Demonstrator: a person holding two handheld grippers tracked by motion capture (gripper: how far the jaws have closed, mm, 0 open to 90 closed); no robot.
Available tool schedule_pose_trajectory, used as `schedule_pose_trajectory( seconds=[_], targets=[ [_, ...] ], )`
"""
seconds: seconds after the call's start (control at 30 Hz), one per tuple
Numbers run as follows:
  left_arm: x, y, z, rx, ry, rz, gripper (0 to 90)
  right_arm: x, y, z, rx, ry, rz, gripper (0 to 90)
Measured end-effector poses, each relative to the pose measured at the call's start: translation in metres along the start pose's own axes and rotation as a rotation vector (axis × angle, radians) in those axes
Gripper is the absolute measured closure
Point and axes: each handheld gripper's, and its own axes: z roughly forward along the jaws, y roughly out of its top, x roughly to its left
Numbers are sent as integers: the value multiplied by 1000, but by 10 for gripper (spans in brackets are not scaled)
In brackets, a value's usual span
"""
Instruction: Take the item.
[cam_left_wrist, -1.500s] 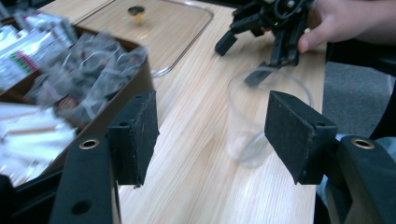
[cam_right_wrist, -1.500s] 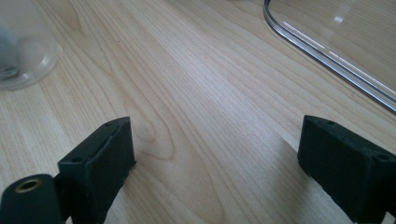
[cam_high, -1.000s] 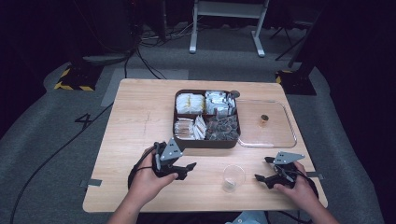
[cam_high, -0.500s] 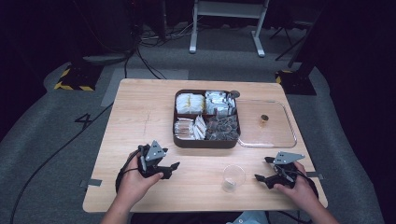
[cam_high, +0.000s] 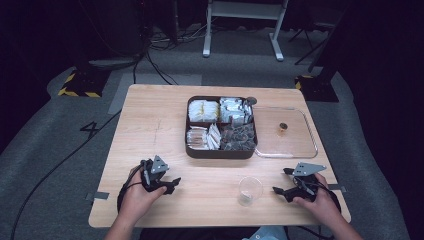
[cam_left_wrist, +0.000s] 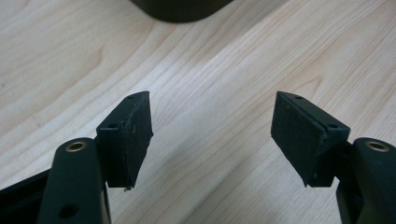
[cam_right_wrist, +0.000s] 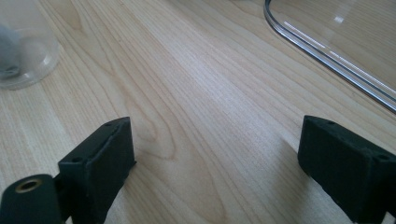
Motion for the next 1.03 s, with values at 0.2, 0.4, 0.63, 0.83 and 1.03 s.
schedule_pose_trajectory(
  seconds=[0.2, 0.4, 0.63, 0.83, 1.03],
  targets=[
    [1, -9, -1, 22, -4, -21, 285, 0, 0, 0, 0, 0, 0, 108],
    [1, -23, -2, 62, 8, -9, 258, 0, 0, 0, 0, 0, 0, 108],
    [3, -31, 1, 10, 29, -20, 118, 0, 0, 0, 0, 0, 0, 108],
    [3, -31, 2, 4, 34, -26, 107, 0, 0, 0, 0, 0, 0, 108],
    [3, -31, 2, 6, 42, -32, 102, 0, 0, 0, 1, -1, -1, 108]
  ],
)
